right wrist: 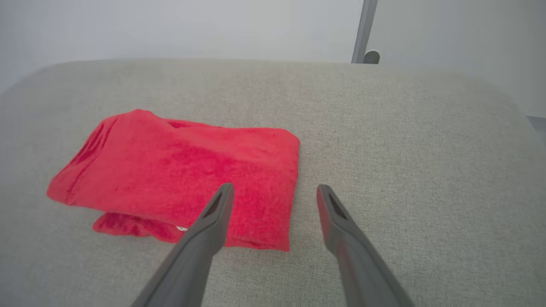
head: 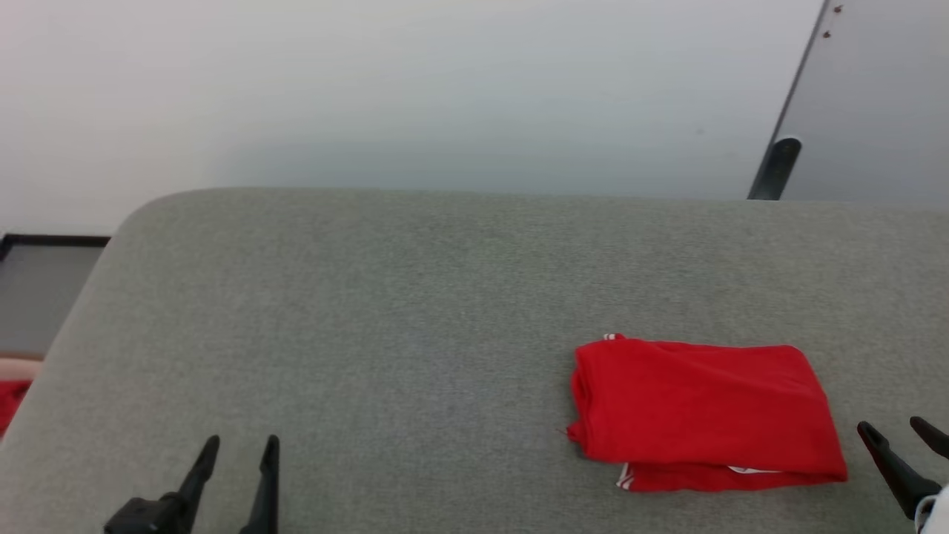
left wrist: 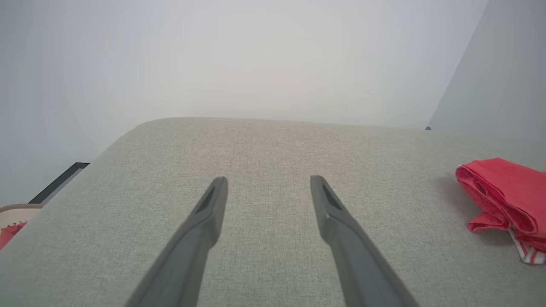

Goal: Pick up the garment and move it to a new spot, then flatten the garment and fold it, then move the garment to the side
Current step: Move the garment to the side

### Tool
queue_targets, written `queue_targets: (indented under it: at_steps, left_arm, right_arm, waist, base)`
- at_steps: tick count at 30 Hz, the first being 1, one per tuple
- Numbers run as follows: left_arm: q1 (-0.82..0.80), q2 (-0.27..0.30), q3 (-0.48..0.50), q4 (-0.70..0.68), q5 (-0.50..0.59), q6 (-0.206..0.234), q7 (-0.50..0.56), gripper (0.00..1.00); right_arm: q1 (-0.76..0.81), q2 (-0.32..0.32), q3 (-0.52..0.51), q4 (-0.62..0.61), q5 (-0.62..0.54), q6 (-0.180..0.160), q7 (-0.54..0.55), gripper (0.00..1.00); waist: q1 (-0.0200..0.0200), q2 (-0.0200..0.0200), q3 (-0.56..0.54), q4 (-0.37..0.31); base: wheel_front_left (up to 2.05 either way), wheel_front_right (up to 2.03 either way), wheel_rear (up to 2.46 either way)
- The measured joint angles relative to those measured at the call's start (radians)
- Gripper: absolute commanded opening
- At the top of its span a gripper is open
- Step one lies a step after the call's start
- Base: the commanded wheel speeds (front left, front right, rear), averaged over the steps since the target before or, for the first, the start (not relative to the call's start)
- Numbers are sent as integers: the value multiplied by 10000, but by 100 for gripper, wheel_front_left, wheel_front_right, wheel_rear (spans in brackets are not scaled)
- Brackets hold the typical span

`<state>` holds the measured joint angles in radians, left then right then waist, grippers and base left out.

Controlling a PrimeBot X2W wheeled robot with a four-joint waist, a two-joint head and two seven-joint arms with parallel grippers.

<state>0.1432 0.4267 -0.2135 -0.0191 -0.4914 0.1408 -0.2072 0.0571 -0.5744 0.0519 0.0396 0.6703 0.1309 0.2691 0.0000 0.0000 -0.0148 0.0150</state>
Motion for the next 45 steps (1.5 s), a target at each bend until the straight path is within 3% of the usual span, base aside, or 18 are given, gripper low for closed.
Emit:
queue_targets:
  at_steps: [8,12,22,36,37,40,45]
  left_arm:
    - [-242,-295,-332,127,2,-88,-67,100]
    - [-428,-454,-476,276,-2,-178,-136,100]
    - [-1028,-713,-706,616,17,-372,-268,100]
    - [-1484,-918,-700,978,77,-537,-449,100]
    - [-1522,-930,-706,995,81,-543,-458,100]
    - [-1617,-965,-700,1045,88,-577,-481,100]
    - [-1645,-1009,-660,1145,88,-619,-497,100]
  right_arm:
    - [-1154,-481,577,1047,1022,0,3985,100]
    - [-1845,-667,407,1588,1193,0,5106,100]
    - [-2924,-395,59,3369,554,0,5628,100]
    - [-3518,-119,151,4857,63,21,4759,100]
    - [-3555,-96,169,4941,63,23,4694,62]
    - [-3643,-71,251,5083,67,33,4548,0]
    - [-3792,-56,410,5252,173,33,4295,0]
  waist:
    - [0,0,134,624]
    - [0,0,282,1033]
    - [0,0,892,1910]
    - [0,0,1661,2258]
    - [1,0,1671,2243]
    - [1,0,1690,2193]
    - [0,0,1710,2113]
  base:
    - [0,0,0]
    - [0,0,0]
    - [0,0,0]
    - [0,0,0]
    - [0,0,0]
    - [0,0,0]
    - [0,0,0]
